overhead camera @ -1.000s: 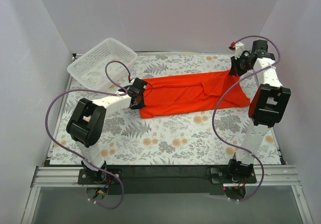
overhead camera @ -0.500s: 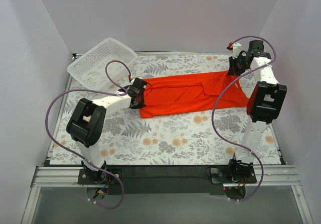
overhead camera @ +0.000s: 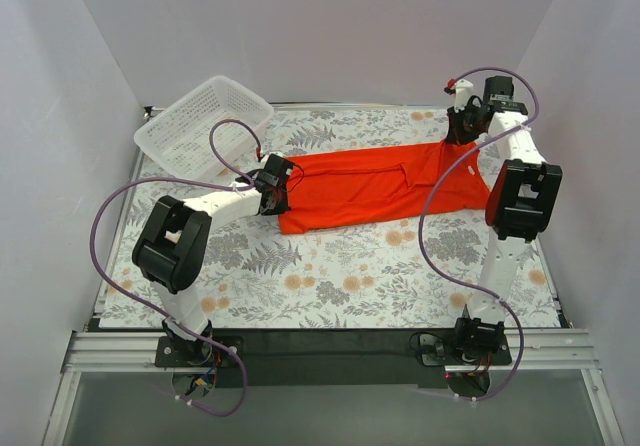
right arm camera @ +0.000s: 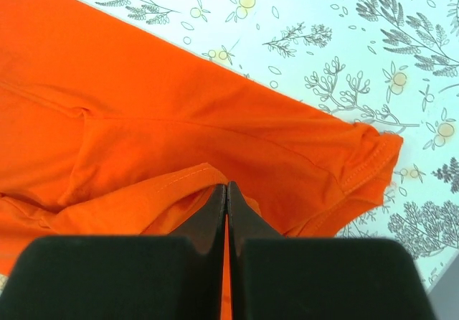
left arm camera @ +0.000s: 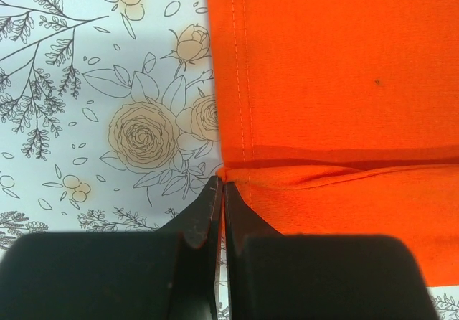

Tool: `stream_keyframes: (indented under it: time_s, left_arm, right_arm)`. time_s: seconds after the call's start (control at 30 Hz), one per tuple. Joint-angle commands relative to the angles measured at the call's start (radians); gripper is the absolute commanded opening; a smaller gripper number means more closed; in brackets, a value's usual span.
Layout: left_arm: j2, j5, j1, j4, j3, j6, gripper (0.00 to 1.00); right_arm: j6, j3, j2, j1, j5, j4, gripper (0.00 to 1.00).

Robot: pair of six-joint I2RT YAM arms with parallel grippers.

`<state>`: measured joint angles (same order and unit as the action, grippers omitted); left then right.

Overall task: Fold and stack the t-shirts
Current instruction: Fold the tshirt

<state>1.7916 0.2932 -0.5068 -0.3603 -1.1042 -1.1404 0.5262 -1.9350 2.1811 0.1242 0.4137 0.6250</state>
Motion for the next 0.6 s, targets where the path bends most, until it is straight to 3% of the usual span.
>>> stream_keyframes:
  time_s: [0.0,0.47,0.57]
  left_arm:
    - [-0.051,0.037,0.005,0.018,-0.022,0.016,0.00]
    - [-0.040,0.055,0.008,0.020,-0.031,0.021,0.00]
    - [-0.032,0.057,0.008,0.020,-0.032,0.021,0.00]
  right_arm:
    - [-0.022,-0.042,0.029,-0.018,-0.019,-0.041,0.01]
    - [-0.025,-0.078,0.072,-0.032,-0.058,-0.044,0.01]
    - [-0.035,-0.087,0.080,-0.037,-0.070,-0.051,0.12]
